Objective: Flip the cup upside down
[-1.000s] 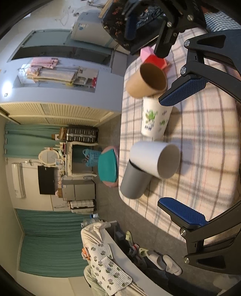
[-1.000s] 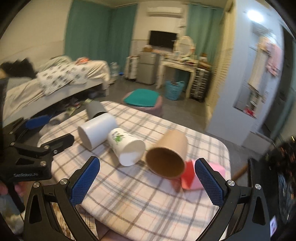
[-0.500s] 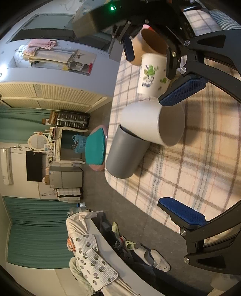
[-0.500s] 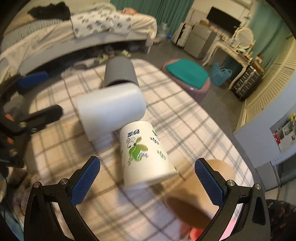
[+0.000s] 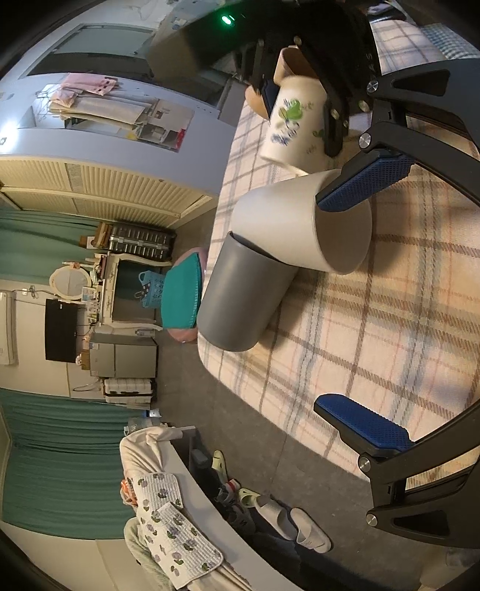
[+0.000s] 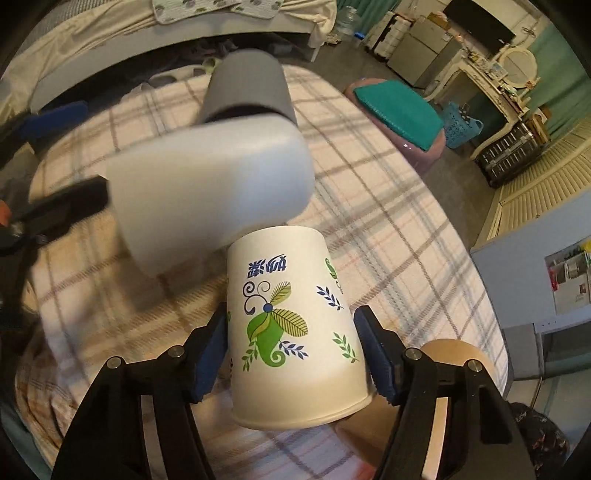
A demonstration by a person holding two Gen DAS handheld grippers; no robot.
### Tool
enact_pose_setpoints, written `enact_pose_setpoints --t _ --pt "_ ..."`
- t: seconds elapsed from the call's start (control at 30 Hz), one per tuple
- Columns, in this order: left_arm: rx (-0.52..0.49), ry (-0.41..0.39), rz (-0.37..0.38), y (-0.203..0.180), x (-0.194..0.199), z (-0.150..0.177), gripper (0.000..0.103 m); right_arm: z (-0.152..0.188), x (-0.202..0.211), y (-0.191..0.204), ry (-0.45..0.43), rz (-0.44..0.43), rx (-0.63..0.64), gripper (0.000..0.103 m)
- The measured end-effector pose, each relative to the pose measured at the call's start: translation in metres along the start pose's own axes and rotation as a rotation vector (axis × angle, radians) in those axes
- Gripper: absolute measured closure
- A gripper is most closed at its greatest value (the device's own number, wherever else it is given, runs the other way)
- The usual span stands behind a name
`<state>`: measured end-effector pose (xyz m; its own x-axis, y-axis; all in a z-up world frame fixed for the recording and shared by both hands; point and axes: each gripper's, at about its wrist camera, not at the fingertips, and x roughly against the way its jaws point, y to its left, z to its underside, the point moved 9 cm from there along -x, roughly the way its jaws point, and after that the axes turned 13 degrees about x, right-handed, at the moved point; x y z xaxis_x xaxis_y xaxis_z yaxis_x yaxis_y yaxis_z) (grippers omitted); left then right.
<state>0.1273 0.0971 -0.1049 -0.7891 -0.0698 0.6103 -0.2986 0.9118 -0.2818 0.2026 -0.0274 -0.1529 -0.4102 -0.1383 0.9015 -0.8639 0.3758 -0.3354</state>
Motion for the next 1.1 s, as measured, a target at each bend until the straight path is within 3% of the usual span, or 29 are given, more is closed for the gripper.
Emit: enact_pose_setpoints --t 0.1,0.27,0.47,0.7,0.9,1.0,1.1 --pt "0.006 -0.011 0.005 0.003 0.005 -0.001 0.001 0.003 0.023 -0.002 -0.040 0.005 -0.135 0.037" --pt "0.012 -0.017 0.020 0.003 0.017 0.001 0.001 0.031 0.060 0.004 -0.094 -0.023 -0.484 0.037" --pt "-0.030 -0.012 0.036 -0.002 0.033 0.008 0.001 0.055 0.059 0.032 -0.098 -0.054 -0.782 0.037" --pt "-0.042 0.002 0.026 0.000 0.043 0.016 0.001 0.070 0.039 0.038 -0.042 -0.058 -0.873 0.036" --pt "-0.040 0.041 0.014 -0.004 0.041 0.021 0.001 0.074 0.025 0.035 -0.015 -0.041 -0.867 0.035" --pt "-0.055 0.048 0.003 -0.008 0.042 0.022 0.001 0.076 0.023 0.033 -0.032 -0.057 -0.876 0.019" --pt "-0.065 0.056 0.002 -0.014 0.043 0.022 0.001 0.073 0.035 0.029 -0.089 -0.051 -0.867 0.015"
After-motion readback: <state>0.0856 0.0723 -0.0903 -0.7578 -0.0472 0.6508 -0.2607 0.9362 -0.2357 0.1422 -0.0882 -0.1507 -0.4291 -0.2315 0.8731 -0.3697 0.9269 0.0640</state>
